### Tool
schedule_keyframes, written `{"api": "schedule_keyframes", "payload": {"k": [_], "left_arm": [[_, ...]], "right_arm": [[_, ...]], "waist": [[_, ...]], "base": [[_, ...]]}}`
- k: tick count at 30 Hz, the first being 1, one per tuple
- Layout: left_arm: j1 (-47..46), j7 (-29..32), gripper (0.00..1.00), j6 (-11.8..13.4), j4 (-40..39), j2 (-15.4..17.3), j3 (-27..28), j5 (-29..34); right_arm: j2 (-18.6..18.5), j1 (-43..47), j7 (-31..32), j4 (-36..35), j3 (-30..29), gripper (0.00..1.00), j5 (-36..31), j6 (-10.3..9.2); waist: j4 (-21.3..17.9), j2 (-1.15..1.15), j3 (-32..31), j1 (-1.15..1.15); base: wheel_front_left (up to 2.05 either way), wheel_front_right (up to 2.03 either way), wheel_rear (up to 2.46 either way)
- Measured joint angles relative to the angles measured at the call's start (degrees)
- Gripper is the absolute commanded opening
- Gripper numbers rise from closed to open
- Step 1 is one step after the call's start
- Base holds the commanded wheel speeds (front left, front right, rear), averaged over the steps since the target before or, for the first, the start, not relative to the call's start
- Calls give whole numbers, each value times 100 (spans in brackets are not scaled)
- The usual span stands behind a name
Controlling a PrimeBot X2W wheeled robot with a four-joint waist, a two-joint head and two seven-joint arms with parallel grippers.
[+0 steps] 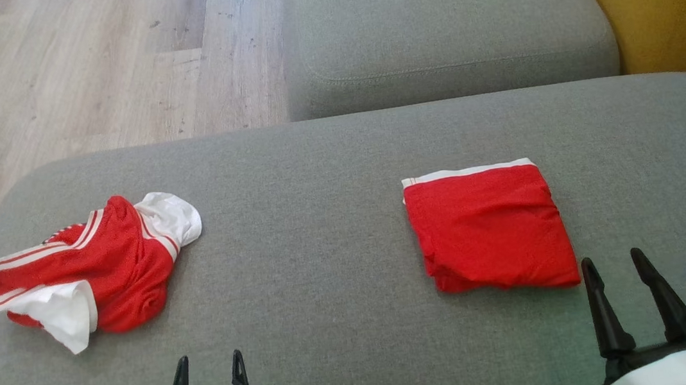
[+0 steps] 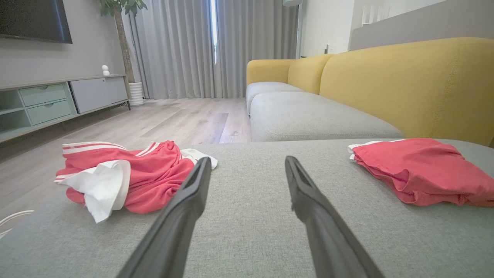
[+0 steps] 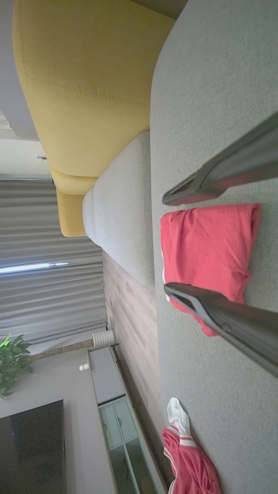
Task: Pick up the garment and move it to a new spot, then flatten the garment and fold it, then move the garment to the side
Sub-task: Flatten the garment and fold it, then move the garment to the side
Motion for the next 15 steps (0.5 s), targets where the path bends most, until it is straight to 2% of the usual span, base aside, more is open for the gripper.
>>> {"api": "schedule_keyframes", "payload": {"k": [15], "left_arm": [[8, 0, 100, -152, 36, -37, 125, 36]], "right_arm": [[164, 147, 0, 21, -152, 100, -277, 0]], "waist": [[80, 0, -61, 1]], "base": [[0, 0, 0]]}}
